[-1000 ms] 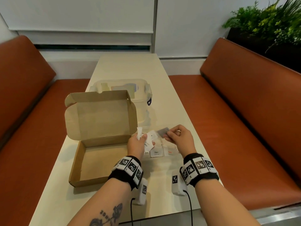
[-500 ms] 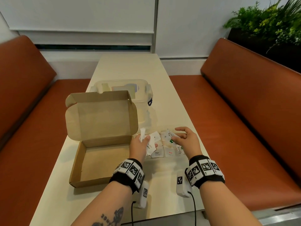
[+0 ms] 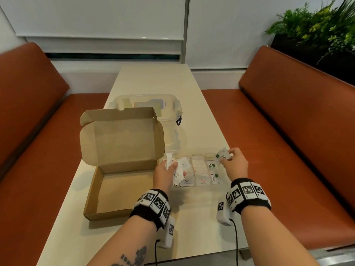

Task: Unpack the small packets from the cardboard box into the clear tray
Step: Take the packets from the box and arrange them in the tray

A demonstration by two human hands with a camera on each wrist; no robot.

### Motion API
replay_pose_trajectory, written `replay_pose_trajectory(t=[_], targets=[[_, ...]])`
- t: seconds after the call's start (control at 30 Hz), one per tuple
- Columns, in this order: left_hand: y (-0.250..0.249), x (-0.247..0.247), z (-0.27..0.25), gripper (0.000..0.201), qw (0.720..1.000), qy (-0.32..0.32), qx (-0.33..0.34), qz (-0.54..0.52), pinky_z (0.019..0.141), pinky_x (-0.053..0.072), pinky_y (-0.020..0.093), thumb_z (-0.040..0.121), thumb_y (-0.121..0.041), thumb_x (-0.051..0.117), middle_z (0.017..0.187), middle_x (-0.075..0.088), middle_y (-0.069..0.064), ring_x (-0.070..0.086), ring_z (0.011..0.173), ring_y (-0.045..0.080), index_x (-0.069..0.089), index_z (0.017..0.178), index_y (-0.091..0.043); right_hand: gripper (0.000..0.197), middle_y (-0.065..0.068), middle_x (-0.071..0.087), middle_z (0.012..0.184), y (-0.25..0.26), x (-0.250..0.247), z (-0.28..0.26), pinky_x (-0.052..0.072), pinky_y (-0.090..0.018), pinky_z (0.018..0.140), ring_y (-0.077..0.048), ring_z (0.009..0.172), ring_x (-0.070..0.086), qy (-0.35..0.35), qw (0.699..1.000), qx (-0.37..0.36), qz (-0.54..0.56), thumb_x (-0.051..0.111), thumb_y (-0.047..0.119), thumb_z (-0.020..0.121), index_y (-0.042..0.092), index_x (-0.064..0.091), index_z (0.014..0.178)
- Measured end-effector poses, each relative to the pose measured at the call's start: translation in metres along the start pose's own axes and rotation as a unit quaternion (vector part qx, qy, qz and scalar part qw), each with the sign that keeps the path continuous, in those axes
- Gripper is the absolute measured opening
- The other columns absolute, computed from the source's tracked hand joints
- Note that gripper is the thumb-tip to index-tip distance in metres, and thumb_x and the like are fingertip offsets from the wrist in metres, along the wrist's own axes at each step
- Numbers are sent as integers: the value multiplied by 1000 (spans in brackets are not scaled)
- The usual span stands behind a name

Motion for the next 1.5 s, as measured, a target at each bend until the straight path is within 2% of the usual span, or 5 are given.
replay_pose_trajectory(t=[0.4, 0.57, 0.77, 1.03, 1.5], targets=[[0, 1, 1, 10, 1000, 4, 0, -8, 78, 57, 52, 96, -14, 54, 96, 70, 16, 72, 79, 31, 59, 89, -18, 27, -12, 70, 109, 4, 25, 2, 46, -22, 59, -15, 63, 57, 32, 995, -24, -87, 48, 7, 93, 4, 71, 107], [0, 1, 2, 10, 1000, 6, -4, -11, 76, 57, 53, 96, -12, 55, 95, 69, 16, 72, 76, 31, 59, 87, -16, 32, -16, 67, 109, -2, 33, -2, 51, -30, 84, -28, 100, 62, 49, 993, 13, -105, 46, -1, 87, 4, 64, 113], [0, 1, 1, 11, 1000, 5, 0, 6, 81, 55, 55, 96, -14, 55, 97, 70, 16, 71, 83, 33, 60, 88, -19, 27, -21, 67, 83, -3, 42, -10, 40, -25, 60, -24, 66, 51, 87, 983, 14, -164, 45, 7, 87, -9, 67, 88], [-3, 1, -2, 12, 1000, 10, 5, 7, 78, 57, 53, 96, -13, 54, 99, 69, 16, 73, 78, 29, 59, 87, -20, 31, -24, 69, 92, 2, 40, -11, 55, -45, 75, -39, 88, 64, 85, 979, -37, -182, 41, -5, 83, -7, 68, 97], [-5, 2, -4, 12, 1000, 15, 9, 9, 78, 57, 53, 96, -12, 54, 100, 69, 15, 72, 80, 31, 59, 88, -20, 23, -11, 64, 88, -4, 44, -12, 45, -28, 70, -26, 84, 58, 125, 976, -6, -181, 44, 3, 85, 3, 66, 89]])
Point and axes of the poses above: each hand's wrist, its own z-axis towards the middle knuckle, its own x-axis out of the palm, y = z × x, the point moved 4 cm from there along z, towards the middle knuckle
